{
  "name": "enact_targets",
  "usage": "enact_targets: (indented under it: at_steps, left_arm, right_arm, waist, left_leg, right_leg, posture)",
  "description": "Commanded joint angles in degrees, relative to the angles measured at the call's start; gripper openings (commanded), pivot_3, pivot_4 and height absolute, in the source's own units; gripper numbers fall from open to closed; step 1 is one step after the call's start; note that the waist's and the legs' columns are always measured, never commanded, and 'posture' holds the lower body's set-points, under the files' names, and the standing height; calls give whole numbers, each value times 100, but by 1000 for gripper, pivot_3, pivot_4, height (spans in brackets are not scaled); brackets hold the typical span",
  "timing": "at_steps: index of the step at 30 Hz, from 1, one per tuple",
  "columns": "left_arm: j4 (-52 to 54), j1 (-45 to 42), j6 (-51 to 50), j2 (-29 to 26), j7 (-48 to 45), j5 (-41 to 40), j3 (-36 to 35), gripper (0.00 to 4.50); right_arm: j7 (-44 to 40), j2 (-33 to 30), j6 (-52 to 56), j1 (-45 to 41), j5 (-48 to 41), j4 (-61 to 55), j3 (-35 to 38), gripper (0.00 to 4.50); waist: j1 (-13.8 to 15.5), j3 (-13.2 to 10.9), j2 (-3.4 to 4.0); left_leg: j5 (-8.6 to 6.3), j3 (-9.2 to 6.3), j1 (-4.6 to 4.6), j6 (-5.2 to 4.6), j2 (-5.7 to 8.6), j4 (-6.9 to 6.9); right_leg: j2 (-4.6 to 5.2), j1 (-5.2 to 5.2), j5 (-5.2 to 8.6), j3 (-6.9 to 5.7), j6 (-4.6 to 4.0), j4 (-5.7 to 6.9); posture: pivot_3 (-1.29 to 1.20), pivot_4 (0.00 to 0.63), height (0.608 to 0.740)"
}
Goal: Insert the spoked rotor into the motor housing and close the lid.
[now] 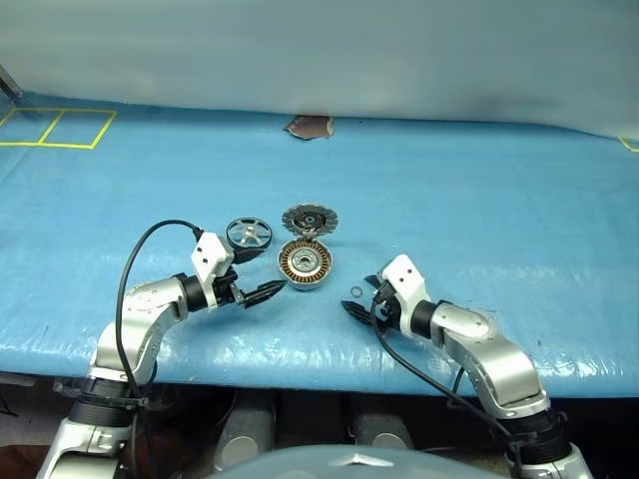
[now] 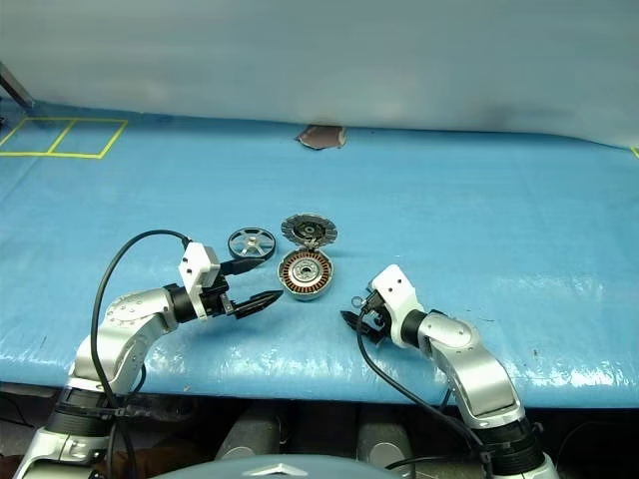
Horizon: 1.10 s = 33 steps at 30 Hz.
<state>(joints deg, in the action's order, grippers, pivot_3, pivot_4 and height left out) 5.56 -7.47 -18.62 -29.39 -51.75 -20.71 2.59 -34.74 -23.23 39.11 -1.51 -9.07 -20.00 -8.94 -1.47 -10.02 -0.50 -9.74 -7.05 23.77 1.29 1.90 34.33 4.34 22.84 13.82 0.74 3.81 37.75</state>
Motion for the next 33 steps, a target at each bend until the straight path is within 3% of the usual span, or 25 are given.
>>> enact_targets:
  at_steps: [1, 3, 9, 16, 25, 33]
  left_arm:
    - [97, -90, 31, -91, 0, 36, -41, 4500]
    - [83, -93, 31, -108, -10, 56, -33, 4500]
    - [69, -88, 78, -109, -1, 87, -21, 4500]
    - [49, -85, 102, -113, 18, 103, -30, 4500]
    - [2, 23, 196, -220, 34, 344, 16, 4500]
    - [-11, 26, 274, -189, 96, 403, -34, 4500]
  right_arm:
    - [67, -70, -17, -6, 38, 87, -55, 3079]
    - [102, -95, -17, 1, 52, 108, -82, 2476]
    - [109, -275, -69, -9, 183, 168, -189, 2476]
    - [139, -360, -116, -122, 199, 151, -207, 753]
    - [267, -14, 90, -1074, -120, -258, 14, 753]
    - [18, 320, 124, -2019, -176, 187, -667, 753]
  waist:
    - [0, 0, 0]
    - [5, 1, -1]
    - [9, 1, -1]
    - [13, 2, -3]
    - [-5, 1, -2]
    - [-5, 1, -2]
  left_leg:
    - [0, 0, -1, 0, 0, 2]
    - [0, 0, -1, 0, 0, 3]
    - [0, 0, -1, 0, 0, 4]
    - [0, -1, -3, 0, 0, 11]
    - [0, 0, 2, 0, -1, 24]
    - [-1, -2, 4, -2, 0, 14]
  right_leg:
    - [0, -2, 0, 0, 0, 0]
    - [0, -2, 0, 0, 0, 0]
    - [0, -3, 0, 0, 1, 0]
    - [0, -8, -1, 0, 1, 1]
    - [0, -5, -5, 0, 6, 4]
    - [-2, -2, -8, -1, 10, 2]
  posture:
    - [0, 150, 740]
    - [0, 150, 740]
    - [0, 150, 740]
    - [0, 150, 740]
    - [0, 150, 740]
    - [0, 150, 740]
